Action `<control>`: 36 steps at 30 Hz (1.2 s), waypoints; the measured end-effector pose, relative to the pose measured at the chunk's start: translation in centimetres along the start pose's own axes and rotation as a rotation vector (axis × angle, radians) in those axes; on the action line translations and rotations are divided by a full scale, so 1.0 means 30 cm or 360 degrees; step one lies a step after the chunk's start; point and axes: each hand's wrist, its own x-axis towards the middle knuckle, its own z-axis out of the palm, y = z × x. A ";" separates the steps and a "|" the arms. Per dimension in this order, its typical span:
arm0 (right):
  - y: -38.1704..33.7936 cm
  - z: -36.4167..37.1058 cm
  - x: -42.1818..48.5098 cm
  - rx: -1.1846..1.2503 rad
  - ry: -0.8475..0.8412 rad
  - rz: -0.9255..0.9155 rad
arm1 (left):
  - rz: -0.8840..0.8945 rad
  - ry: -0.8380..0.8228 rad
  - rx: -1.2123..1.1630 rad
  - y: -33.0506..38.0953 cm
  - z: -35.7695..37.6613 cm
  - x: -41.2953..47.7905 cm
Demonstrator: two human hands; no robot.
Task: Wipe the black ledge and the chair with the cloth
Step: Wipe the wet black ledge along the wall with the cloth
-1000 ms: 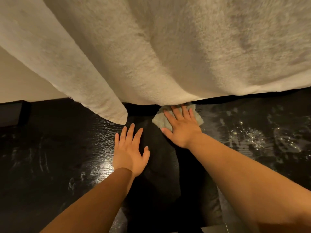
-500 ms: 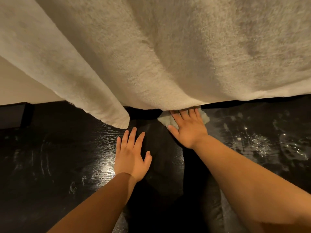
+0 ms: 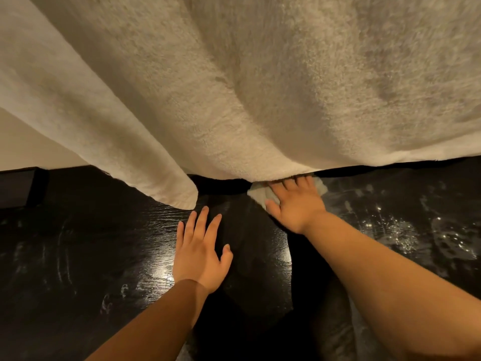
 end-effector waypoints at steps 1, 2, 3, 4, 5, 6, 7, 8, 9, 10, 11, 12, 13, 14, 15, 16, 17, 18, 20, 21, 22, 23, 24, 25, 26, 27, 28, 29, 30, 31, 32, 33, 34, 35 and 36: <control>-0.005 -0.007 0.021 0.0000 0.0001 0.0085 | -0.0001 0.0004 0.0002 0.001 0.001 0.000; -0.017 -0.010 0.027 0.0009 0.0007 0.0137 | -0.0001 0.0006 0.0005 0.001 0.001 0.000; -0.030 -0.004 0.016 0.0026 0.0023 0.0155 | 0.0001 0.0006 0.0006 0.001 0.001 0.000; -0.043 0.007 -0.010 0.0052 0.0050 0.0143 | 0.0001 0.0005 0.0005 0.002 -0.001 0.000; -0.054 0.022 -0.046 0.0088 0.0079 0.0107 | 0.0000 0.0005 0.0004 0.002 -0.003 0.000; -0.062 0.036 -0.088 0.0122 0.0095 0.0060 | -0.0002 0.0001 0.0003 0.003 -0.005 0.002; -0.067 0.049 -0.129 0.0136 0.0088 0.0005 | -0.0005 -0.0002 0.0003 0.005 -0.006 0.003; -0.068 0.059 -0.164 0.0134 0.0076 -0.0049 | -0.0006 -0.0006 0.0004 0.006 -0.007 0.003; -0.063 0.068 -0.186 0.0129 0.0069 -0.0094 | -0.0004 -0.0007 0.0003 0.007 -0.009 0.003; -0.050 0.071 -0.190 0.0126 0.0061 -0.0138 | -0.0004 -0.0011 0.0001 0.007 -0.010 0.002; -0.033 0.068 -0.180 0.0120 0.0053 -0.0167 | -0.0005 -0.0023 0.0005 0.006 -0.011 0.001; -0.013 0.065 -0.155 0.0104 0.0051 -0.0172 | -0.0007 -0.0032 0.0014 0.006 -0.011 0.000; 0.006 0.057 -0.117 0.0076 0.0068 -0.0139 | -0.0010 -0.0032 0.0021 0.006 -0.011 -0.001; 0.024 0.039 -0.072 0.0055 0.0081 -0.0066 | -0.0012 -0.0026 0.0023 0.007 -0.011 0.000; 0.036 0.017 -0.032 0.0050 0.0057 0.0034 | -0.0012 -0.0022 0.0022 0.007 -0.011 0.000; 0.040 -0.004 -0.001 0.0055 0.0021 0.0134 | -0.0010 -0.0023 0.0023 0.008 -0.010 0.001; 0.037 -0.014 0.016 0.0072 0.0005 0.0203 | -0.0009 -0.0027 0.0029 0.007 -0.009 0.000; 0.026 -0.019 0.016 0.0087 0.0012 0.0236 | -0.0010 -0.0032 0.0035 0.006 -0.007 0.000; 0.001 -0.003 -0.032 0.0119 0.0042 0.0224 | -0.0010 -0.0028 0.0038 0.004 -0.008 -0.001; -0.011 0.017 -0.078 0.0136 0.0064 0.0186 | -0.0010 -0.0021 0.0035 0.004 -0.010 -0.001; -0.026 0.040 -0.129 0.0150 0.0102 0.0142 | -0.0009 -0.0020 0.0034 0.005 -0.011 0.001; -0.041 0.063 -0.186 0.0165 0.0128 0.0101 | -0.0009 -0.0027 0.0035 0.007 -0.011 0.001; -0.055 0.080 -0.235 0.0181 0.0127 0.0068 | -0.0009 -0.0032 0.0035 0.008 -0.008 0.003; -0.060 0.094 -0.270 0.0193 0.0100 0.0036 | -0.0010 -0.0032 0.0030 0.008 -0.006 0.004; -0.057 0.103 -0.287 0.0187 0.0066 0.0005 | -0.0009 -0.0026 0.0023 0.008 -0.006 0.003; -0.044 0.103 -0.285 0.0182 0.0022 -0.0023 | -0.0006 -0.0017 0.0020 0.008 -0.005 0.001; -0.026 0.096 -0.265 0.0164 0.0013 -0.0033 | -0.0003 -0.0010 0.0022 0.007 -0.005 0.000; -0.002 0.082 -0.232 0.0144 0.0037 -0.0013 | -0.0001 -0.0006 0.0024 0.005 -0.004 -0.001; 0.025 0.064 -0.190 0.0128 0.0057 0.0047 | -0.0001 -0.0002 0.0026 0.005 -0.004 -0.001; 0.051 0.039 -0.150 0.0132 0.0025 0.0150 | -0.0002 0.0006 0.0031 0.004 -0.005 -0.003; 0.072 0.021 -0.117 0.0139 -0.0024 0.0258 | -0.0002 0.0011 0.0038 0.005 -0.003 -0.004; 0.083 0.010 -0.098 0.0144 -0.0060 0.0332 | -0.0002 0.0014 0.0046 0.005 -0.003 -0.005; 0.080 0.005 -0.094 0.0150 -0.0070 0.0368 | 0.0001 0.0012 0.0054 0.006 -0.002 -0.004; 0.069 0.012 -0.109 0.0169 -0.0065 0.0377 | 0.0006 0.0008 0.0064 0.007 -0.002 -0.004; 0.050 0.030 -0.141 0.0186 -0.0044 0.0360 | 0.0010 0.0006 0.0075 0.008 -0.003 -0.005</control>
